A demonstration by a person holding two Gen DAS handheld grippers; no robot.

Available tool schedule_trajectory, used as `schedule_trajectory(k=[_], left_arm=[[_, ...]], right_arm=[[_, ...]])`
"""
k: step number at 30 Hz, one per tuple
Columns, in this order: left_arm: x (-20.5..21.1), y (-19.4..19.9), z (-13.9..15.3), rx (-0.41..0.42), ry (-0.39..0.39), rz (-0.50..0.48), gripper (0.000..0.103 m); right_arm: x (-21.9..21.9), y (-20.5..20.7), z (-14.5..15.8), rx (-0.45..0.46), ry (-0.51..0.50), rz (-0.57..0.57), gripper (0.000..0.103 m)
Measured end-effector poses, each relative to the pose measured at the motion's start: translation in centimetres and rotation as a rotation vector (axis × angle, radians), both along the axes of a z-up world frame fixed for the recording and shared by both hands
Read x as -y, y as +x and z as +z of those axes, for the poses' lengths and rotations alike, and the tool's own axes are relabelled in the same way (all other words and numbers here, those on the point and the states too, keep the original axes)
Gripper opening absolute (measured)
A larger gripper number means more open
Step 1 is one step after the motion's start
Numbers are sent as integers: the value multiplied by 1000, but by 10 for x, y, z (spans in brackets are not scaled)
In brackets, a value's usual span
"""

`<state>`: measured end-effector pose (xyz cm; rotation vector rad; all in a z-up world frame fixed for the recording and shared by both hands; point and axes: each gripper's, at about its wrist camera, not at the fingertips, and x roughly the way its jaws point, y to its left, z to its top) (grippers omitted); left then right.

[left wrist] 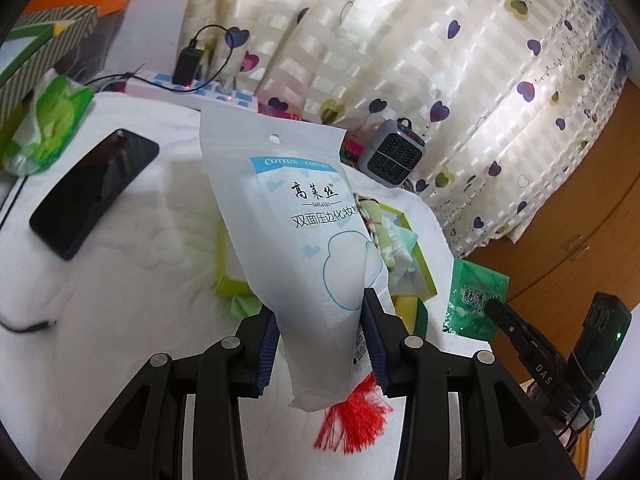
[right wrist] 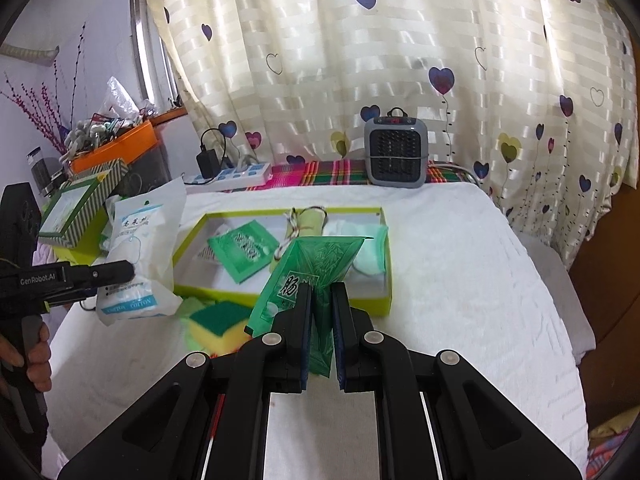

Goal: Organize soft objects
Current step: 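Carry the cotton pad bag and green tea packet over the box lid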

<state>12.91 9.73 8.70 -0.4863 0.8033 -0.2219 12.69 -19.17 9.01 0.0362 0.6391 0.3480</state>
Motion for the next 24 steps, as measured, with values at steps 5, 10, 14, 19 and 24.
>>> schedule_trajectory(k=[5,10,14,19,24], left_arm=[[4,21,-1,-11,10,-29,38],[9,43,-4,-28,14,-45,38],[13,63,-6,-38,18,-70,38],[18,90,-7,-47,22,-89,38],[23,111,-11,-65,40,-114,38]], right_arm=[[-6,19,1,-8,-7,19,10],[-9,43,-3,-32,-3,29,10],[-9,60,-4,-44,-5,28,10],[-3,87,-6,-69,10,35,10],[1,112,-15,-105,0,40,10]])
